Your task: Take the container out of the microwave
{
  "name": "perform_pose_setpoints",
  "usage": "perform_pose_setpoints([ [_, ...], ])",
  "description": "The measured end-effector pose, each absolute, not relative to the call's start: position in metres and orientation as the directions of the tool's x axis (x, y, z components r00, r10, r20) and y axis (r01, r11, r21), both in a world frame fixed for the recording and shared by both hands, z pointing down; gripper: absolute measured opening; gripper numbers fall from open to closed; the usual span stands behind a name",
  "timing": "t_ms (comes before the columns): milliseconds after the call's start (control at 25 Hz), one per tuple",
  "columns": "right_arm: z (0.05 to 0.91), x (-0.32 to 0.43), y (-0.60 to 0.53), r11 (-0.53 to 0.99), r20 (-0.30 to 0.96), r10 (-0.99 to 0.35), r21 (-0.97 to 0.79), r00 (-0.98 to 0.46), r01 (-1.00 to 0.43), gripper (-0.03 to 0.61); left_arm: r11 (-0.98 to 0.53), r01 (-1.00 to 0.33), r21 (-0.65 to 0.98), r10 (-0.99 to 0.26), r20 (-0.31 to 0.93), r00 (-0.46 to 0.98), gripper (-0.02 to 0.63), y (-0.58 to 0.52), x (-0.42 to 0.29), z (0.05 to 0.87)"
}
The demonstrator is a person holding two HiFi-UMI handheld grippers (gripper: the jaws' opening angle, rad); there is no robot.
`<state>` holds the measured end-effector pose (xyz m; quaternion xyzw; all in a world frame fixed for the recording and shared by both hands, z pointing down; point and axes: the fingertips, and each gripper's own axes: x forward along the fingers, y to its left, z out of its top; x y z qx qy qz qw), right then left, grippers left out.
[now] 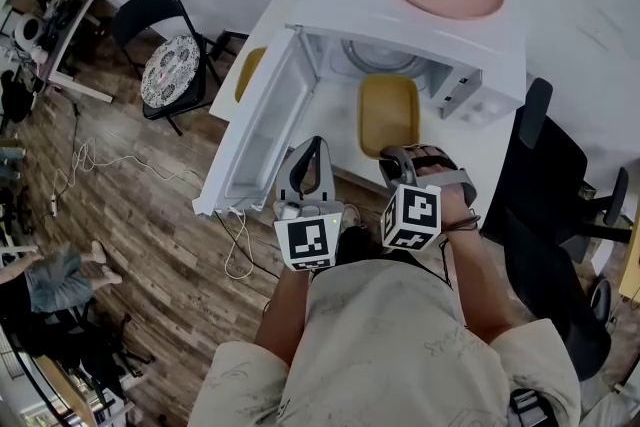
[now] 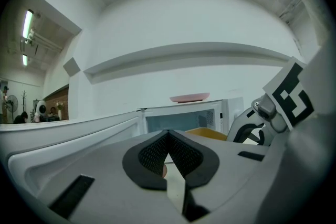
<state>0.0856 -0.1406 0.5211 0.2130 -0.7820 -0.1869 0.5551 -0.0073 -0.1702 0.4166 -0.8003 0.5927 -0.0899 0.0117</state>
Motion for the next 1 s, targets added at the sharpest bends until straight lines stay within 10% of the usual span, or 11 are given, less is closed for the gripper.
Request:
perform_pose_setpoints([
  [1000,0.464,0.087,-0.147,0.835,0.773,-0.535,0.546,-0.341,-0.073,0.052,-0.232,-0.963,-0.14,-0.973,0.027,0.231,0.006,-0.184,-0.011,0.378],
])
